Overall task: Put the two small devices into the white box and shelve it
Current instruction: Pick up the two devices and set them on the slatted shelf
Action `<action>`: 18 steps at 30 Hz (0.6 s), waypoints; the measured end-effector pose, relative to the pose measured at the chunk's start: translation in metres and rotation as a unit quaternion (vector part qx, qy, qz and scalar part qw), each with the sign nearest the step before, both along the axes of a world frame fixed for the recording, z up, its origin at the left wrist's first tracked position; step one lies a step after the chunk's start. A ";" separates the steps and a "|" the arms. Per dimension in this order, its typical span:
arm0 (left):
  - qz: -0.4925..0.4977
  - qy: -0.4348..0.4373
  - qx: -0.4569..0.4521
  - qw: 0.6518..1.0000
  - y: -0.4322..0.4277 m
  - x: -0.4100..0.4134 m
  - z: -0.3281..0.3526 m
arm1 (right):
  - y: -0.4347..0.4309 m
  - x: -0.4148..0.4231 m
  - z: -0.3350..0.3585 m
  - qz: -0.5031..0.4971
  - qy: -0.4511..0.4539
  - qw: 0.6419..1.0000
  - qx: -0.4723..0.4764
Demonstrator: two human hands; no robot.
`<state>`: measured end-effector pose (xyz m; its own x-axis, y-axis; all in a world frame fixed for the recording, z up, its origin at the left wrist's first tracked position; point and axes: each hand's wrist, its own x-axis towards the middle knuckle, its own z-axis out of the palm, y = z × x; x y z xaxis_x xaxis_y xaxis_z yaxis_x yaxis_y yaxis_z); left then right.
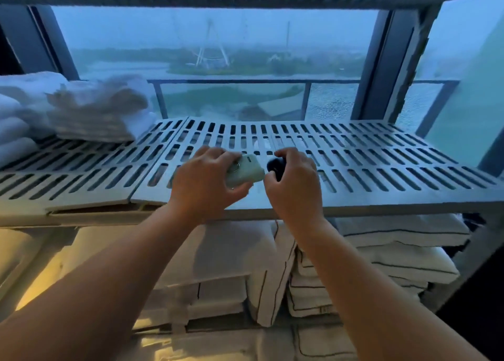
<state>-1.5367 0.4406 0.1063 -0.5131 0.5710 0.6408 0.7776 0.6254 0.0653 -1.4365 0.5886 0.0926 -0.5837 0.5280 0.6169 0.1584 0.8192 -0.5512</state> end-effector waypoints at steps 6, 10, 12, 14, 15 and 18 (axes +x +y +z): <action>-0.025 -0.028 -0.005 0.999 0.072 -0.037 0.003 | 0.057 -0.017 0.008 -0.060 -0.019 0.998 -0.006; -0.034 -0.047 -0.011 0.998 0.111 -0.041 0.005 | 0.089 -0.023 0.007 -0.081 -0.033 0.996 -0.013; -0.033 -0.056 -0.022 0.998 0.128 -0.041 0.006 | 0.107 -0.025 0.007 -0.086 -0.043 0.995 -0.012; -0.023 -0.061 -0.033 0.997 0.143 -0.040 0.006 | 0.126 -0.025 0.007 -0.085 -0.050 0.995 -0.015; -0.018 -0.064 -0.036 0.997 0.151 -0.039 0.006 | 0.136 -0.025 0.007 -0.084 -0.054 0.995 -0.021; 0.001 -0.066 -0.040 0.997 0.176 -0.033 0.006 | 0.165 -0.023 0.007 -0.072 -0.059 0.995 -0.024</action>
